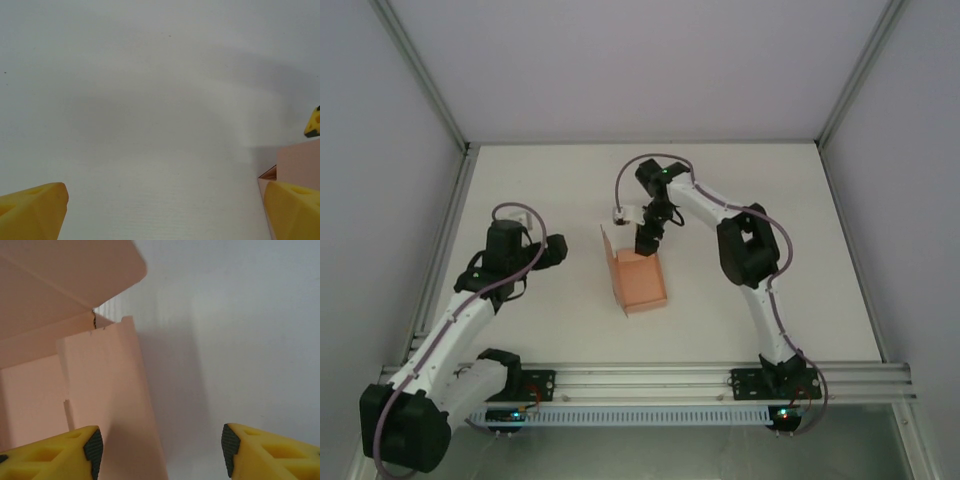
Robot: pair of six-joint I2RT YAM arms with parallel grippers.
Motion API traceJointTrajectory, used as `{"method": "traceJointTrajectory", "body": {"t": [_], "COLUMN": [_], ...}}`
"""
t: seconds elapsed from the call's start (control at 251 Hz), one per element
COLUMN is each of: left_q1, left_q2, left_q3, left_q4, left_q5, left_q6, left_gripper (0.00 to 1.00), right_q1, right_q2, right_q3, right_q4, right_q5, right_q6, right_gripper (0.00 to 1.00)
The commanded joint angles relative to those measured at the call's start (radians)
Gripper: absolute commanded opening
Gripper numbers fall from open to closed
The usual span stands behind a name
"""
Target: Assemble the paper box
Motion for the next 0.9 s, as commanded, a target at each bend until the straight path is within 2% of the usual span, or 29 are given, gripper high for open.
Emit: {"method": "traceJointTrajectory", "body": {"t": [0.0, 0.583, 0.814, 0.898], "left_q1": [0.010, 0.015, 0.016, 0.016], "left_q2": [0.000, 0.025, 0.026, 0.026], "left_q3": [0.011, 0.005, 0.004, 0.005], "left_q4": [0.014, 0.038, 0.034, 0.032], "left_q5": [0.025, 0.046, 0.041, 0.037], "left_q6": [-0.024, 0.000, 0.005, 0.005], "left_gripper": [1.00, 1.00, 1.00, 1.00], "right_q1": [0.026, 0.078, 0.100, 0.100], "right_q2": [0.040, 0.076, 0.081, 0.074], "right_q3": [0.045, 0.014, -0.007, -0.025], "right_q4": [-0.068, -0.014, 0.032, 0.067], "right_q5": [0.061, 0.145, 0.214, 0.230], "right_q6": [-0.045, -0.042, -0.027, 0.001], "right_gripper": [0.65, 0.61, 0.52, 0.37]}}
